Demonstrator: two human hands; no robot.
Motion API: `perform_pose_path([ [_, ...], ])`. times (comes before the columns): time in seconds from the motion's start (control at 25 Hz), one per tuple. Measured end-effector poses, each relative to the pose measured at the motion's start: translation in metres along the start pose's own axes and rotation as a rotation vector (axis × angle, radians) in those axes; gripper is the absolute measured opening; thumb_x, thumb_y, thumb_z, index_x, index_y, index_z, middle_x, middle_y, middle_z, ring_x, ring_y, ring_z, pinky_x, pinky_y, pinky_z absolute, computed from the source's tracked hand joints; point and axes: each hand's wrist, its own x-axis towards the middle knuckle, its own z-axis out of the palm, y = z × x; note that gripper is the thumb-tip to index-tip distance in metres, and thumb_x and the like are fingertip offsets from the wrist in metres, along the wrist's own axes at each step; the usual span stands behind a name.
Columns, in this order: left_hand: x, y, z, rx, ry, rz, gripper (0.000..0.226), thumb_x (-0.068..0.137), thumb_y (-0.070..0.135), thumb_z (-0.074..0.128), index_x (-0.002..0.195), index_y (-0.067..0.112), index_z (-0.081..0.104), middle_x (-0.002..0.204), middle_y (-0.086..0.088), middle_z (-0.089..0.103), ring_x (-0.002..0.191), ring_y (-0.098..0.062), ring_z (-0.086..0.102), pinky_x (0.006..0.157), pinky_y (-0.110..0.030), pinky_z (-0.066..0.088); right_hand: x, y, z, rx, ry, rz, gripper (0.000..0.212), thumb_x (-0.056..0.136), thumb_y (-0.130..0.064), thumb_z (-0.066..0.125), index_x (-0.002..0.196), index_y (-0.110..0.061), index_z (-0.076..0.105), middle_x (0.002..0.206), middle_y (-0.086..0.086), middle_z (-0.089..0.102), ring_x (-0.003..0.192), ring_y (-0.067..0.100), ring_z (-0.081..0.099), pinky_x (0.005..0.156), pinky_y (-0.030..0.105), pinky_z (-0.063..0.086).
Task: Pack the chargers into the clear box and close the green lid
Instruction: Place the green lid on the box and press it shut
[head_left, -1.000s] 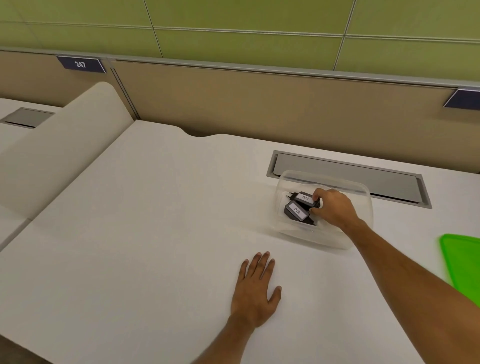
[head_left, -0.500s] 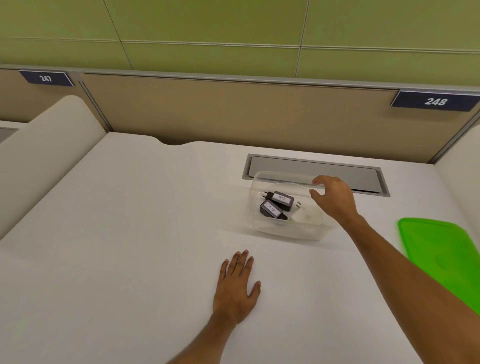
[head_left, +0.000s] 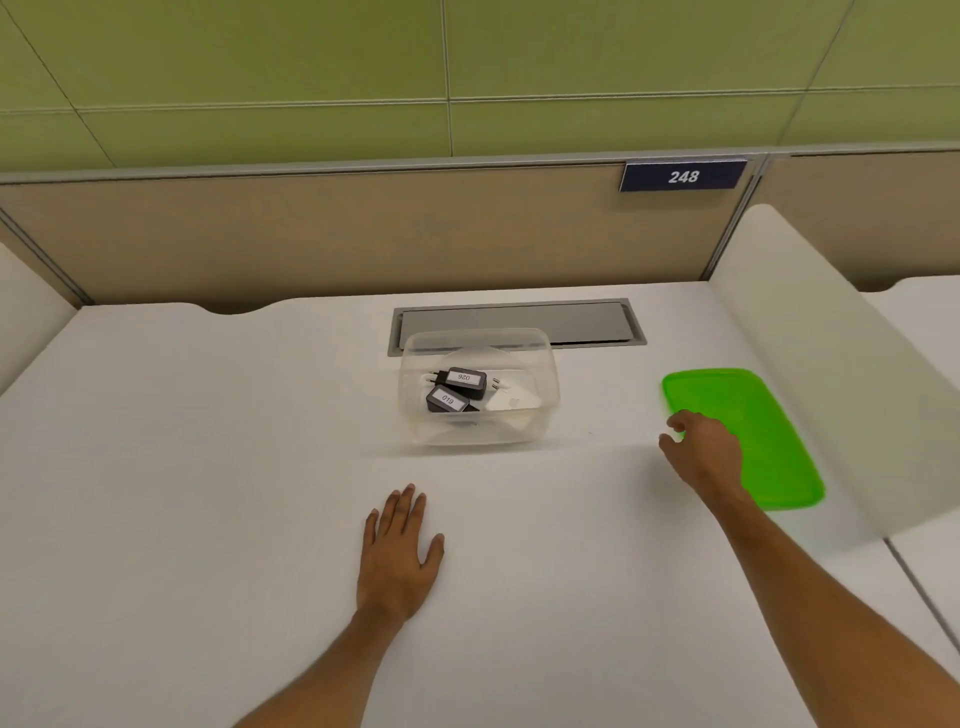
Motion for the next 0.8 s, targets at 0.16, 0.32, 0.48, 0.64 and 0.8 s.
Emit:
perform_pose_path([
  [0.16,0.0,0.0,0.001,0.04,-0.02,-0.003,0.072,0.087,0.053,0.016,0.15,0.018,0.026,0.159,0.003,0.019,0.146,-0.012,0.01,0.119,-0.035,0.002,-0.027,0.042,-0.002,-0.132,-0.04,0.122,0.037,0.078,-0.032,0.068,0.111,-0.014,0.069,0.106,0.013,0.067,0.102,0.035,0.061,0.083,0.039,0.048],
  [0.32,0.0,0.002,0.003,0.049,-0.046,-0.001,0.074,0.087,0.053,0.012,0.15,0.017,0.022,0.159,0.002,0.015,0.147,-0.014,0.008,0.12,-0.037,0.003,-0.046,0.062,0.001,-0.178,-0.09,0.176,0.038,0.077,-0.038,0.067,0.106,-0.015,0.069,0.106,0.012,0.065,0.102,0.033,0.059,0.084,0.039,0.047],
  [0.48,0.0,0.002,0.004,0.073,-0.069,-0.005,0.076,0.086,0.054,0.007,0.151,0.017,0.016,0.16,0.003,0.009,0.147,-0.013,0.004,0.12,-0.038,0.001,-0.052,0.065,0.001,-0.231,-0.096,0.185,0.03,0.08,-0.034,0.065,0.1,-0.013,0.07,0.101,0.012,0.064,0.101,0.032,0.059,0.083,0.038,0.047],
  [0.64,0.002,0.003,0.002,0.084,-0.102,-0.008,0.078,0.084,0.055,0.003,0.152,0.017,0.014,0.16,0.001,0.005,0.147,-0.014,0.002,0.119,-0.038,-0.001,-0.052,0.057,-0.004,-0.266,-0.029,0.196,0.019,0.08,-0.014,0.058,0.09,-0.006,0.072,0.094,0.015,0.065,0.093,0.034,0.061,0.078,0.037,0.046],
  [0.8,0.007,0.008,-0.003,0.05,-0.151,-0.058,0.063,0.096,0.046,0.025,0.152,0.018,0.013,0.161,0.002,0.002,0.147,-0.015,0.0,0.119,-0.04,-0.001,-0.046,0.046,-0.015,-0.174,0.111,0.256,0.018,0.081,-0.006,0.055,0.089,0.002,0.069,0.093,0.02,0.065,0.092,0.039,0.059,0.077,0.04,0.045],
])
